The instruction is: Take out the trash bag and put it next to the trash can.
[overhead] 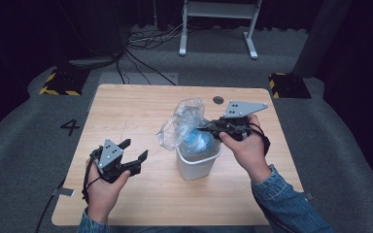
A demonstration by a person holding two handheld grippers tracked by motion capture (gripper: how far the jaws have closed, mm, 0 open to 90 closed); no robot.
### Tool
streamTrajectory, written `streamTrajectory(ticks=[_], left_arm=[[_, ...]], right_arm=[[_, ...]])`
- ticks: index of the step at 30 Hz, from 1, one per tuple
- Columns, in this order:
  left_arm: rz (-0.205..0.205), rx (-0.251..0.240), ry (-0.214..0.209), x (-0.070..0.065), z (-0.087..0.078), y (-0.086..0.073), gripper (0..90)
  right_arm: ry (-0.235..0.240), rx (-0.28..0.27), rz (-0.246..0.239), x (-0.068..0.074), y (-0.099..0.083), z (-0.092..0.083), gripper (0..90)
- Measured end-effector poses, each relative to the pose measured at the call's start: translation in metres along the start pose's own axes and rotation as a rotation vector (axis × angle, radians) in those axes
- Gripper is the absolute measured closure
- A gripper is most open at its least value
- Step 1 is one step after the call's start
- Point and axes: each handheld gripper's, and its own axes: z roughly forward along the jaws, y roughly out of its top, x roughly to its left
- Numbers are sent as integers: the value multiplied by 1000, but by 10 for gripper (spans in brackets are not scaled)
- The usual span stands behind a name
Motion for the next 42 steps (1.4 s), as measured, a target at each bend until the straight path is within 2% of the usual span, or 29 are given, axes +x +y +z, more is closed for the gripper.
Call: streamTrajectory(ticks=[6,12,24,33,42], left_arm=[[5,63,1,6,5,-10,275],[-4,88,5,10,7,-15,274],[-10,145,18,20,10,-23,268],[15,186,23,29,15,-26,256],[45,223,25,38,14,-30,233]], right_arm=[[-7,-62,-11,-1,6,-9,893],[-16,-108,-23,-4,11,-16,893],[-69,-120,-20,-13,11,-36,893],[-133,-118,-17,-24,11,-57,892],[-206,-118,0,-38,3,-82,891]])
